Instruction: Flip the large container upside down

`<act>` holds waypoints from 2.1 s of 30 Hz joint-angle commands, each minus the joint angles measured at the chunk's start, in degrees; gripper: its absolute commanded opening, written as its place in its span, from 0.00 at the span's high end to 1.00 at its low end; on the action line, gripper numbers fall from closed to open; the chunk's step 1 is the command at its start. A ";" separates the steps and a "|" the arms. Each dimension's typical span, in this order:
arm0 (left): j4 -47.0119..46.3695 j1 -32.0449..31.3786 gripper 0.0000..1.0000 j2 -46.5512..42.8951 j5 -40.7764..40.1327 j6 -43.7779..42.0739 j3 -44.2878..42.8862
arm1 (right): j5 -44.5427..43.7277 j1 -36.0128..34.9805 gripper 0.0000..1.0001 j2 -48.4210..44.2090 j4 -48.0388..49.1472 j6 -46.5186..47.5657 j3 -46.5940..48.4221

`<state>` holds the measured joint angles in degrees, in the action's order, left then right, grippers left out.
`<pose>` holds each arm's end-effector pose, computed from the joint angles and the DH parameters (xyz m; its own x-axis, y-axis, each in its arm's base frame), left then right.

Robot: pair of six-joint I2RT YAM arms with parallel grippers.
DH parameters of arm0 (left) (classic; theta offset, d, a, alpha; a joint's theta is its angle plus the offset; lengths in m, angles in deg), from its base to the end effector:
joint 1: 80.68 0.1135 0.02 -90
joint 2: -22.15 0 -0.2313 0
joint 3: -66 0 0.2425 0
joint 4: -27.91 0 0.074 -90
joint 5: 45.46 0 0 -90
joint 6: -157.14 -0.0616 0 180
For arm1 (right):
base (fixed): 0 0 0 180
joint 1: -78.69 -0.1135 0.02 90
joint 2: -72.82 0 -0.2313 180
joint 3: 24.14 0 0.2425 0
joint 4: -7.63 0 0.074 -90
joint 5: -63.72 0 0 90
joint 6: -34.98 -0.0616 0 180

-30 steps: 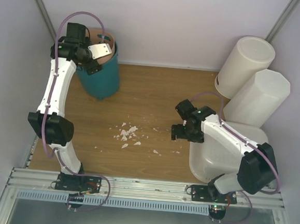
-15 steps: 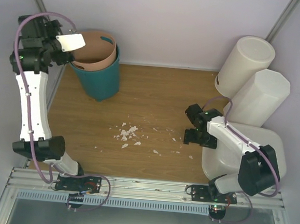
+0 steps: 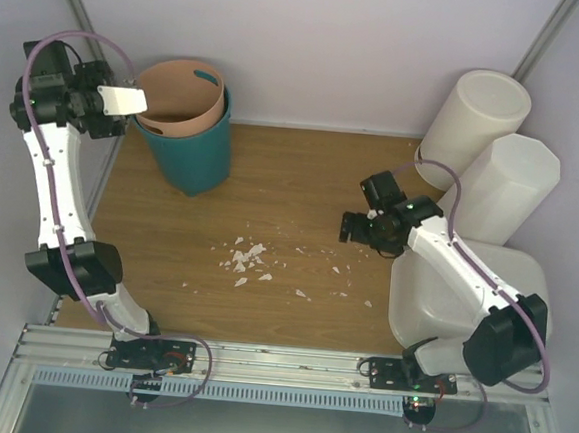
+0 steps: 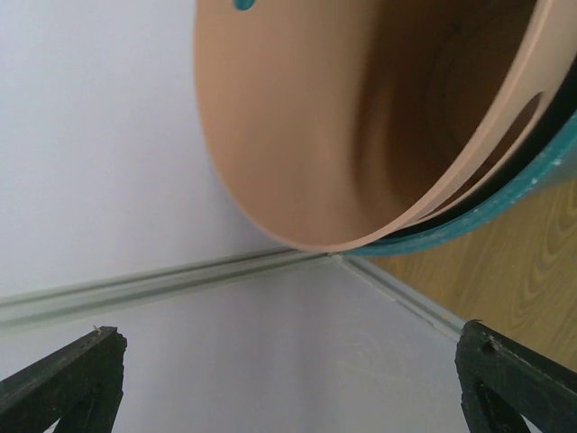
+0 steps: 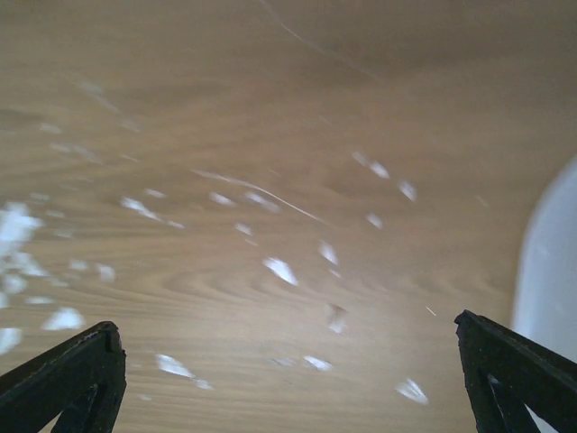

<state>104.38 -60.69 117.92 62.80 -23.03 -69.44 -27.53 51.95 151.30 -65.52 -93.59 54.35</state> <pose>0.3224 0.0967 0.4191 -0.0872 0.9788 -0.1853 0.5632 0.2019 0.8013 0.2289 0.1138 0.2104 -0.9452 0.2218 -0.2398 0.1856 0.9688 0.1645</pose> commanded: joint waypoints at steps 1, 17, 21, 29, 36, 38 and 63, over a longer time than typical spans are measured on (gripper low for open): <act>1.05 0.14 0.01 0.63 3.45 -5.68 0.33 | 3.51 -2.30 0.00 2.97 5.89 3.08 7.52; -24.28 -1.35 0.01 -10.50 17.65 -4.58 28.38 | 3.80 -3.80 0.00 5.10 7.75 5.08 10.18; -29.34 -1.36 0.01 -12.33 18.03 -2.77 31.10 | 3.54 -3.76 0.00 4.43 7.87 5.00 9.39; -31.08 -1.27 0.01 -12.13 17.85 -1.99 30.51 | 4.15 -3.76 0.00 4.85 8.74 5.26 8.49; -30.04 -1.27 0.01 -9.89 17.86 -2.83 29.71 | 4.41 -3.76 0.00 4.58 9.34 5.26 7.49; -30.83 -1.27 0.01 -9.40 17.50 -3.06 29.62 | 4.48 -3.77 0.00 4.71 9.58 5.32 7.38; -62.40 -2.20 0.04 -9.37 22.50 5.71 46.85 | 5.48 -3.81 0.00 6.10 12.50 5.35 6.43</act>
<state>51.86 -61.85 109.07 82.82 -20.27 -27.17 -22.22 48.60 157.16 -54.48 -88.89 61.30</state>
